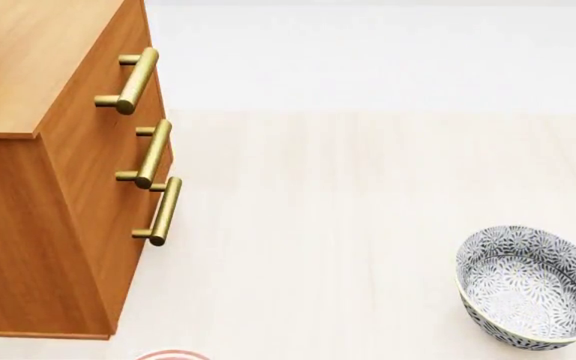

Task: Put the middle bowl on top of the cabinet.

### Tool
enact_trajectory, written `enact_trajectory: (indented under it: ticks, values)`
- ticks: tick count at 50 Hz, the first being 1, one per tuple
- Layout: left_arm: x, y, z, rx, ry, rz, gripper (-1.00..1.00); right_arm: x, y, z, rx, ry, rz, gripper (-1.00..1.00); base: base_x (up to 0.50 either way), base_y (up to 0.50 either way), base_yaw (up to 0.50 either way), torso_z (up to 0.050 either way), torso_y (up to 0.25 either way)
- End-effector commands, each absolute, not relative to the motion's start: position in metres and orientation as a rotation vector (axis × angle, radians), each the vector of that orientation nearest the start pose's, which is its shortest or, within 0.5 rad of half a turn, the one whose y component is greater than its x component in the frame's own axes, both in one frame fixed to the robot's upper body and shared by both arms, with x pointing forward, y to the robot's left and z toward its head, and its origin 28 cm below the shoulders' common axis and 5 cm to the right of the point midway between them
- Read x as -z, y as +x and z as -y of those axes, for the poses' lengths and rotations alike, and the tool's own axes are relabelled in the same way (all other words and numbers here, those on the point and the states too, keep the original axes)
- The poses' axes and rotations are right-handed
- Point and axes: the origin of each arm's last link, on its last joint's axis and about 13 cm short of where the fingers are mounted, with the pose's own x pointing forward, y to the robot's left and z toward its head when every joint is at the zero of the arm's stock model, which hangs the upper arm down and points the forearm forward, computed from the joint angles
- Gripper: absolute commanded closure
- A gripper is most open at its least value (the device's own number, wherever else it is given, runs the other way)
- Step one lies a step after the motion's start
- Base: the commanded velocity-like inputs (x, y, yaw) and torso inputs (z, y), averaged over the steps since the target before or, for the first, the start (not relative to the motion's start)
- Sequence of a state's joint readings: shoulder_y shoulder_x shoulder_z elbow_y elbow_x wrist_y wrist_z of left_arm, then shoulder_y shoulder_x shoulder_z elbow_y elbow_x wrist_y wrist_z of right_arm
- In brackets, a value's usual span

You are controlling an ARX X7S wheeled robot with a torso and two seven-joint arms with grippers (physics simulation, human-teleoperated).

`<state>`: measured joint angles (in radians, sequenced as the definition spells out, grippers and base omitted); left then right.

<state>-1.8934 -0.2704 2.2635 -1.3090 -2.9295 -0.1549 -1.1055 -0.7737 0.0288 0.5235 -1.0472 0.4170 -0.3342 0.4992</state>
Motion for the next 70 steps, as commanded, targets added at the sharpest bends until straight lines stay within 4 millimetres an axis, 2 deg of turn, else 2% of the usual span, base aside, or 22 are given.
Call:
enact_trajectory:
  ticks: [1,5,12,16,23,27,31,35,51,59,65,70]
  values:
    - [-0.355,0.42,-0.264,-0.996,-0.595,-0.365,-1.0,-0.173,0.035,0.159,0.71,0.05,0.688,-1.0,0.0,0.0,0.0,0.0,0.0]
    - [-0.366,0.419,-0.261,-0.998,-0.537,-0.292,-1.0,-0.173,0.036,0.159,0.708,0.048,0.685,-1.0,0.0,0.0,0.0,0.0,0.0]
    - [-0.408,0.408,-0.251,-0.967,-0.487,-0.107,-1.0,-0.173,0.036,0.159,0.701,0.046,0.682,-1.0,0.0,0.0,0.0,0.0,0.0]
    - [-0.417,0.393,-0.249,-0.968,-0.475,-0.036,-1.0,-0.173,0.036,0.159,0.702,0.047,0.684,-1.0,0.0,0.0,0.0,0.0,0.0]
    - [-0.419,0.366,-0.249,-0.984,-0.454,0.067,-1.0,-0.173,0.037,0.159,0.701,0.045,0.683,-1.0,0.0,0.0,0.0,0.0,0.0]
    - [-0.413,0.351,-0.246,-0.939,-0.434,0.1,-1.0,-0.173,0.04,0.159,0.693,0.043,0.678,-1.0,0.0,0.0,0.0,0.0,0.0]
    - [-0.407,0.323,-0.239,-0.871,-0.404,0.156,-1.0,-0.173,0.042,0.159,0.688,0.041,0.673,-1.0,0.0,0.0,0.0,0.0,0.0]
    - [-0.398,0.309,-0.231,-0.795,-0.374,0.195,-1.0,-0.173,0.041,0.16,0.69,0.04,0.675,-1.0,0.0,0.0,0.0,0.0,0.0]
    - [-0.357,0.291,-0.219,-0.603,-0.231,0.391,-1.0,-0.174,0.038,0.161,0.691,0.038,0.68,-1.0,0.0,0.0,0.0,0.0,0.0]
    - [-0.332,0.266,-0.208,-0.46,-0.127,0.46,-1.0,-0.173,0.038,0.161,0.688,0.035,0.677,-1.0,0.0,0.0,0.0,0.0,0.0]
    - [-0.314,0.255,-0.201,-0.347,-0.097,0.505,-1.0,-0.174,0.037,0.162,0.684,0.034,0.677,-1.0,0.0,0.0,0.0,0.0,0.0]
    - [-0.293,0.237,-0.193,-0.232,-0.087,0.534,-1.0,-0.173,0.038,0.161,0.678,0.031,0.673,-1.0,0.0,0.0,0.0,0.0,0.0]
